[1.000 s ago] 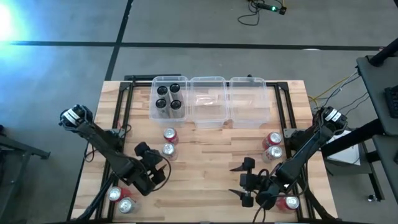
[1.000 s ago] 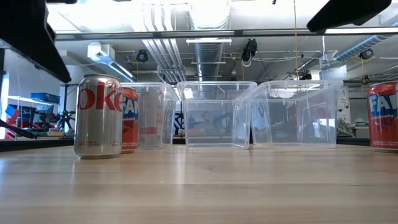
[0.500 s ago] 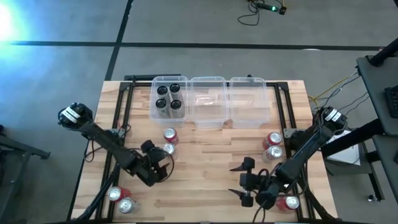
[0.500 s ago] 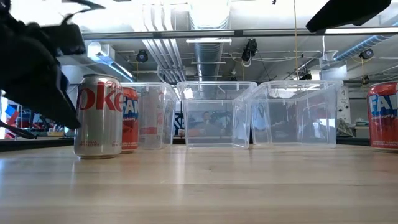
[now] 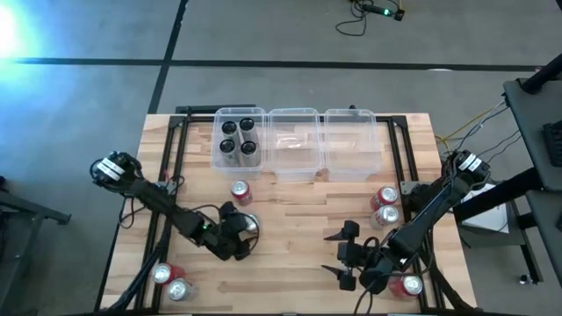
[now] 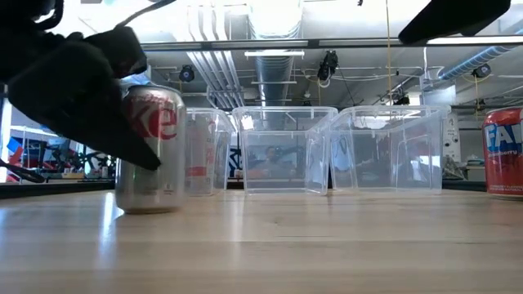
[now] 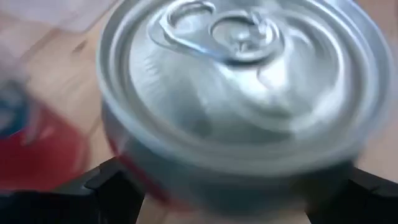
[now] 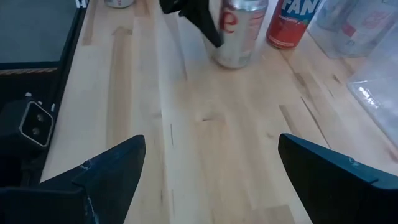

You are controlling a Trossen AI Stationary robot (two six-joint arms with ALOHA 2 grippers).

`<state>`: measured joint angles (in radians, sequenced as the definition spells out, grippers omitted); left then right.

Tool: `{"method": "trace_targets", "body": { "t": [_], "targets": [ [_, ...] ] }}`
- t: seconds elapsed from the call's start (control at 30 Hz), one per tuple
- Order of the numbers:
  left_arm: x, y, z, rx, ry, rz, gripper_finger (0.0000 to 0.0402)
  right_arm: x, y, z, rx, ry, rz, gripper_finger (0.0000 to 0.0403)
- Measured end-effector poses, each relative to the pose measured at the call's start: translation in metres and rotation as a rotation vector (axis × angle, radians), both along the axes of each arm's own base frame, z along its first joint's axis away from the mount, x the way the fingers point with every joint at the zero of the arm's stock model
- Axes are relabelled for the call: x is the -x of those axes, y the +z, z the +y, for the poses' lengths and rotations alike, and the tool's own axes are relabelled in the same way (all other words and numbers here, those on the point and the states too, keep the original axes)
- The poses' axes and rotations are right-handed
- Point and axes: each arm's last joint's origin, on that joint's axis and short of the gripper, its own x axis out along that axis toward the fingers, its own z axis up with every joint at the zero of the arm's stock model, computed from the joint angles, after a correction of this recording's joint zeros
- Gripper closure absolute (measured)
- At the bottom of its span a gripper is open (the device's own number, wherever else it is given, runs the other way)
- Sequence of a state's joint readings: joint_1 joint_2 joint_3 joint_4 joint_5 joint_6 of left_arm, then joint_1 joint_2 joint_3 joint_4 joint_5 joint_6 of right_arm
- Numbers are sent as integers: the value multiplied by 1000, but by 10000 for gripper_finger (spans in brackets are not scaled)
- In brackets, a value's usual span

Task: Sort soda cans
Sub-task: Put the top left red-silver soda can into the middle transparent bin

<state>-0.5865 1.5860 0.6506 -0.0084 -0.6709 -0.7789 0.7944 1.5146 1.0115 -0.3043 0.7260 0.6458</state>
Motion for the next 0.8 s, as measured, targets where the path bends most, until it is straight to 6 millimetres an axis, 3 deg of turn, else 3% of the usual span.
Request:
{"method": "trace_targets", "body": {
  "t": [0.4, 0.8],
  "targets": [
    [-71, -17, -33, 16, -61, -17, 65, -6, 0, -7, 47, 5, 7, 39],
    [-125, -20, -37, -23, -155, -126, 76, -3, -15, -10, 34, 7, -11, 39]
  ]
}}
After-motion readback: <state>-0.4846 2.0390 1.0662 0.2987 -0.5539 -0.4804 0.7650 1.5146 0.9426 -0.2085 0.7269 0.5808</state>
